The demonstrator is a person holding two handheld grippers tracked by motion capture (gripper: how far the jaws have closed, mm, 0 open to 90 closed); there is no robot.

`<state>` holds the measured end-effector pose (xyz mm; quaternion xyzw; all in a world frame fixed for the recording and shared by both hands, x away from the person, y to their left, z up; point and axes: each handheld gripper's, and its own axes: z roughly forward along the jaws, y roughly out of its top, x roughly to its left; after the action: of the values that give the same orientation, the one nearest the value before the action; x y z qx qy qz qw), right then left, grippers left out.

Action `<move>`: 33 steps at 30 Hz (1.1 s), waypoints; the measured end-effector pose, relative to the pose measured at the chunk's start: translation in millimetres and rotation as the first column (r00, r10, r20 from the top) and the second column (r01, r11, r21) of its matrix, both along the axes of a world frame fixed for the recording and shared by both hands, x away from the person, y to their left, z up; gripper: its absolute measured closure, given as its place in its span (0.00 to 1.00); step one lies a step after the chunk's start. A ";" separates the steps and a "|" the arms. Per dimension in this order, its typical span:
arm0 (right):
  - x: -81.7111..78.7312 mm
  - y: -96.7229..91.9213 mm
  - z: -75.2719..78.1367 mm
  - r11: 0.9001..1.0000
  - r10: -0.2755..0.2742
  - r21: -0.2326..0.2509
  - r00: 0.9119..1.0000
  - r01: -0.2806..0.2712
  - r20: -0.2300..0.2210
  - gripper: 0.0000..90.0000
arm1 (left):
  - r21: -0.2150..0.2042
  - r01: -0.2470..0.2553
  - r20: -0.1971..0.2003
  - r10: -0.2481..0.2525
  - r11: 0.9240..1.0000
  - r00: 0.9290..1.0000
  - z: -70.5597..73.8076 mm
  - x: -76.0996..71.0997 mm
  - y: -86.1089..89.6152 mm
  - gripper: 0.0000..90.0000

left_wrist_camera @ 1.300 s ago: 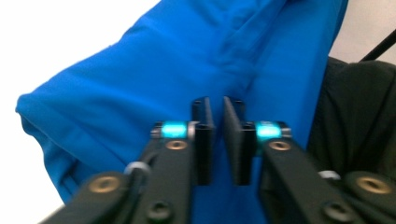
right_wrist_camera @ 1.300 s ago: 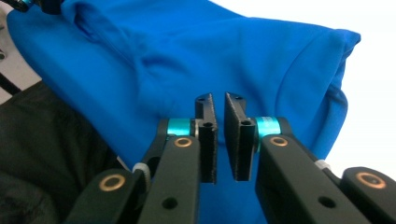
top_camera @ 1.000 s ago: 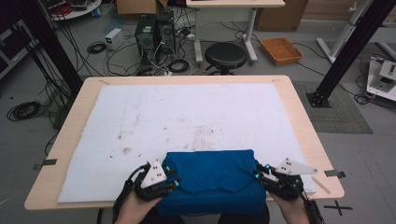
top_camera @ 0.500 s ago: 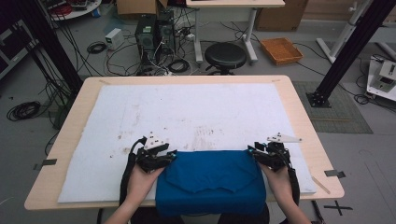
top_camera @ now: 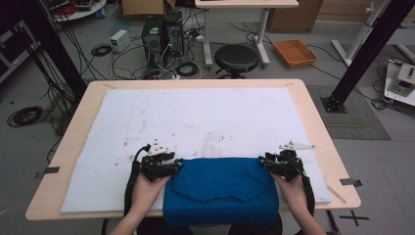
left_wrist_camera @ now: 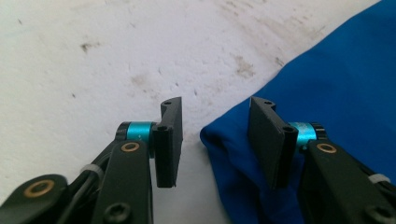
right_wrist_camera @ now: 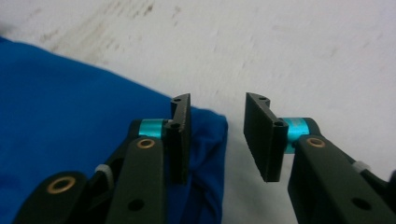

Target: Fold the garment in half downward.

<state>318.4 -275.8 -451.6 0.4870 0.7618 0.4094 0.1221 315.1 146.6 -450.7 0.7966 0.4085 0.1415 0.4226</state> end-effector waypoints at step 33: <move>100.0 3.4 19.6 0.998 0.003 -0.056 0.996 0.002 0.086 0.95 | 0.081 -0.030 0.069 0.024 0.996 0.997 20.2 103.2 -7.0 0.93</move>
<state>418.4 -272.4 -432.1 0.4652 0.7670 0.4087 0.1683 418.3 139.7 -430.5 0.8023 0.3984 0.1909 0.4014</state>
